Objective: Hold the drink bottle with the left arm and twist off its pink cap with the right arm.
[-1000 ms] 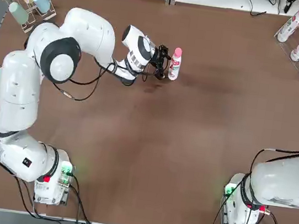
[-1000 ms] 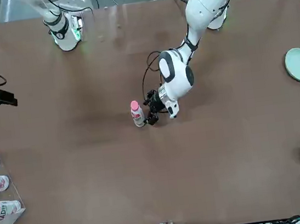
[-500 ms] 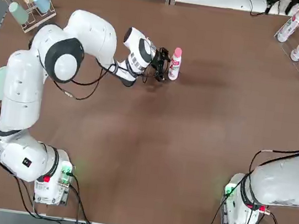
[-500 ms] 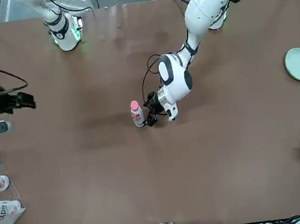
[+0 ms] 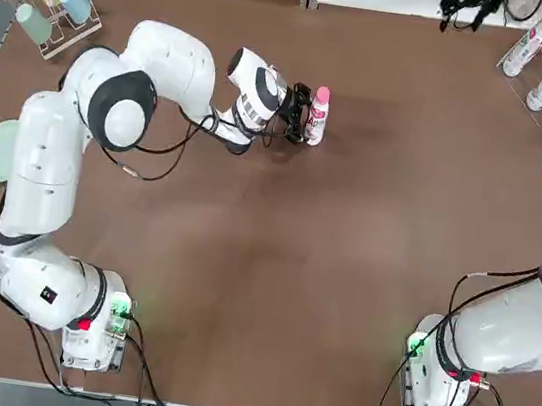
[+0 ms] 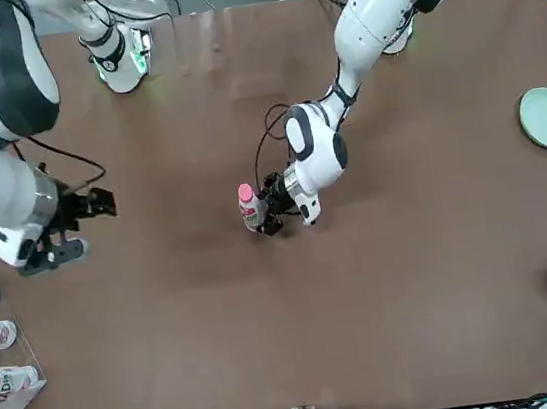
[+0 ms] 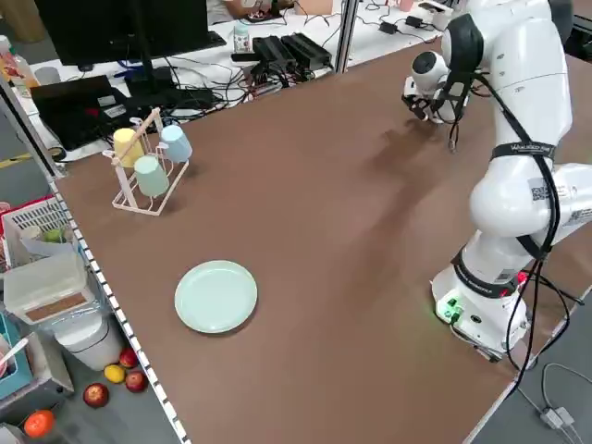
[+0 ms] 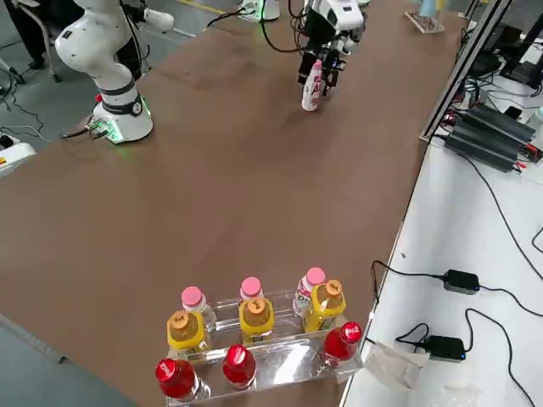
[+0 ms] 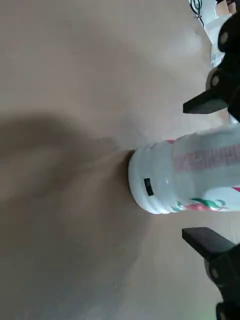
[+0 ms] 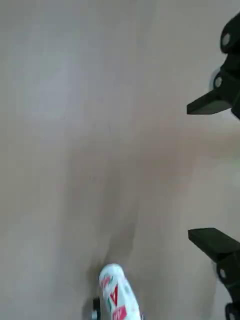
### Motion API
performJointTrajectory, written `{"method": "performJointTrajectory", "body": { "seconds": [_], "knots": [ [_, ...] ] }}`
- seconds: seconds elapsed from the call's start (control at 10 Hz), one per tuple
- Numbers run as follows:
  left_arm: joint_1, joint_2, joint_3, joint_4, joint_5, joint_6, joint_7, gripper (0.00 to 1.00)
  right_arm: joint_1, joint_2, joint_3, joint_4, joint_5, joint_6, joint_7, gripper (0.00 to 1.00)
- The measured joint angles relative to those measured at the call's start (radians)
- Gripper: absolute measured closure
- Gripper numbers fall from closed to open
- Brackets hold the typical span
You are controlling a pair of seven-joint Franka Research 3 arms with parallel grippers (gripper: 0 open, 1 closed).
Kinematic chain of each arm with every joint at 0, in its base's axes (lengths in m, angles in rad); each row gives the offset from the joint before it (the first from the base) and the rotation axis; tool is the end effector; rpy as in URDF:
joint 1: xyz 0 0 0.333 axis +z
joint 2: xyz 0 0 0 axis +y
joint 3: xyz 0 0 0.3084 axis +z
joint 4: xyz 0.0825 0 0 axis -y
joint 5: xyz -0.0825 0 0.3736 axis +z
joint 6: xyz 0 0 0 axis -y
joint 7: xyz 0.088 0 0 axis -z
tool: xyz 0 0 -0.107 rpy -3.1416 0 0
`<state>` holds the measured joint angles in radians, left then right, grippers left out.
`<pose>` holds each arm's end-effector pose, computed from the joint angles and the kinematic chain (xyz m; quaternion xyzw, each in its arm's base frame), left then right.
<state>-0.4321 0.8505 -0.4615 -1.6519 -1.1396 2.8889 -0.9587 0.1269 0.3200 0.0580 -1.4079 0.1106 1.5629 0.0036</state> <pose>0.4957 -0.4649 0.1661 0.7109 0.5820 -0.2221 0.3265 0.6145 0.1220 0.5040 -0.9909 -0.0852 0.0877 0.0563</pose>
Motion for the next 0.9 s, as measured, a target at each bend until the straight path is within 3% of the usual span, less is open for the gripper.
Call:
{"method": "performJointTrajectory", "body": {
  "seconds": [0.5, 0.9],
  "knots": [
    [-0.009, 0.028, 0.000, 0.038, 0.001, -0.001, -0.018, 0.06, 0.107, 0.073, 0.002, -0.046, 0.045, 0.186, 0.027, 0.00],
    [-0.020, 0.042, 0.001, 0.050, 0.001, -0.002, -0.035, 0.16, 0.228, 0.078, 0.002, -0.057, 0.045, 0.218, 0.270, 0.00]
  ]
}}
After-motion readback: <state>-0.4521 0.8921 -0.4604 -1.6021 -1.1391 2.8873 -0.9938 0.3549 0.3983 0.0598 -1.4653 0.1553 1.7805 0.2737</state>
